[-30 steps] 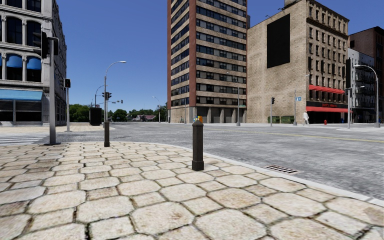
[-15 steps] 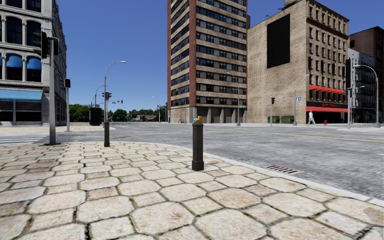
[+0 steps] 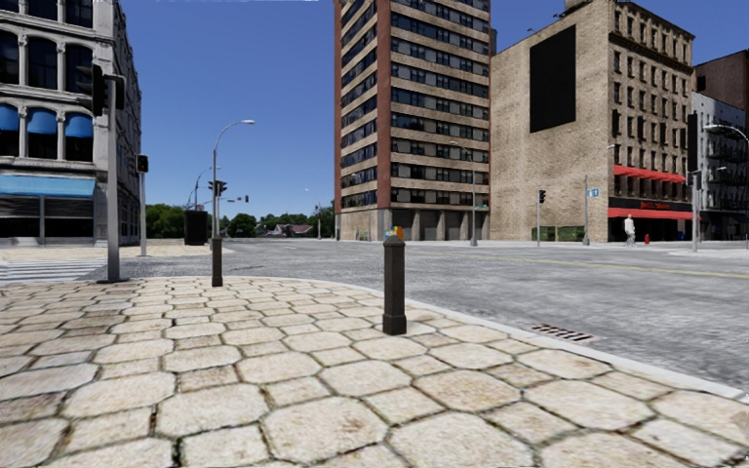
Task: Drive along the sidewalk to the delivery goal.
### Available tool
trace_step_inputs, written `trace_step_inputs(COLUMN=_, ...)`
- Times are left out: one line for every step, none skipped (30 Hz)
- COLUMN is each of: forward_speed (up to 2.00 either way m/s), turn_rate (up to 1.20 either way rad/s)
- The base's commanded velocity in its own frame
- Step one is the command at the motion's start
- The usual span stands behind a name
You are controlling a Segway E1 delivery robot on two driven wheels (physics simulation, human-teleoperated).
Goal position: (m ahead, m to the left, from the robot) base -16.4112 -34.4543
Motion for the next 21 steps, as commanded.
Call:
trace_step_inputs(forward_speed=1.65, turn_rate=0.67)
trace_step_inputs(forward_speed=1.66, turn_rate=0.67)
trace_step_inputs(forward_speed=1.66, turn_rate=0.67)
trace_step_inputs(forward_speed=1.67, turn_rate=0.68)
trace_step_inputs(forward_speed=1.67, turn_rate=0.68)
trace_step_inputs(forward_speed=1.67, turn_rate=0.70)
trace_step_inputs(forward_speed=1.67, turn_rate=0.74)
trace_step_inputs(forward_speed=1.67, turn_rate=0.74)
trace_step_inputs(forward_speed=1.67, turn_rate=0.76)
trace_step_inputs(forward_speed=1.67, turn_rate=0.78)
trace_step_inputs(forward_speed=1.67, turn_rate=0.78)
trace_step_inputs(forward_speed=1.67, turn_rate=0.78)
trace_step_inputs(forward_speed=1.67, turn_rate=0.78)
trace_step_inputs(forward_speed=1.67, turn_rate=0.78)
trace_step_inputs(forward_speed=1.67, turn_rate=0.78)
trace_step_inputs(forward_speed=1.67, turn_rate=0.78)
trace_step_inputs(forward_speed=1.67, turn_rate=0.78)
trace_step_inputs(forward_speed=1.67, turn_rate=0.78)
trace_step_inputs(forward_speed=1.67, turn_rate=0.78)
trace_step_inputs(forward_speed=1.67, turn_rate=0.78)
trace_step_inputs(forward_speed=1.67, turn_rate=0.78)
